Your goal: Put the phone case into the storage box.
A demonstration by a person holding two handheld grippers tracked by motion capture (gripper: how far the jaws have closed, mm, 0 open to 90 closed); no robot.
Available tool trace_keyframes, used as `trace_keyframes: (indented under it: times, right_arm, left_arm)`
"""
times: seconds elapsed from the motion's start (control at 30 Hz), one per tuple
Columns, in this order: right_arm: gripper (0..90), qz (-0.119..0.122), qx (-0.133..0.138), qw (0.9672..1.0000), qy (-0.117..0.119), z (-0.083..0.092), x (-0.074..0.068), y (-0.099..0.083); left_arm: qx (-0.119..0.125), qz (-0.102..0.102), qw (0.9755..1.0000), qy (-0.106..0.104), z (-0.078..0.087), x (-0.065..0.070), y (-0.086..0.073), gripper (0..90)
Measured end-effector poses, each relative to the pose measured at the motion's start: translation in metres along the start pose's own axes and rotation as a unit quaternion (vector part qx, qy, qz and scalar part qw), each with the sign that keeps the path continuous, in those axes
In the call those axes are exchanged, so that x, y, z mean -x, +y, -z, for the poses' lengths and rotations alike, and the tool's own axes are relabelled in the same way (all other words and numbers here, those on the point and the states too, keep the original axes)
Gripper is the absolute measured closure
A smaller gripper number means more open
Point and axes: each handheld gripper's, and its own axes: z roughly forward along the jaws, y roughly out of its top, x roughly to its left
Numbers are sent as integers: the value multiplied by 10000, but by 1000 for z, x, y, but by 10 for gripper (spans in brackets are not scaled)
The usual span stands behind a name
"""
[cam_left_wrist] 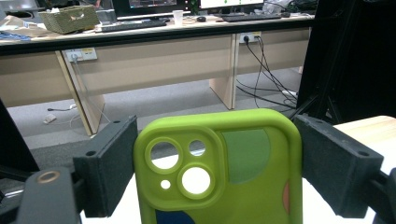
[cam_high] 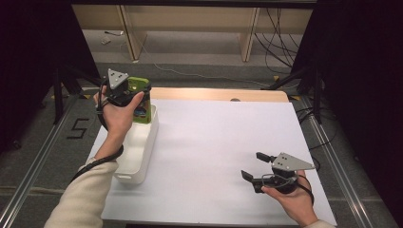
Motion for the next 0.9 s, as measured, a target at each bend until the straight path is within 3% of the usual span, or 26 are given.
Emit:
trace_keyframes:
  times: [0.9]
  right_arm:
    - [165,-11,-6,10000,9,0,1,0]
  left_arm:
    - [-41,-80,9999,85,-13,-4,0,159]
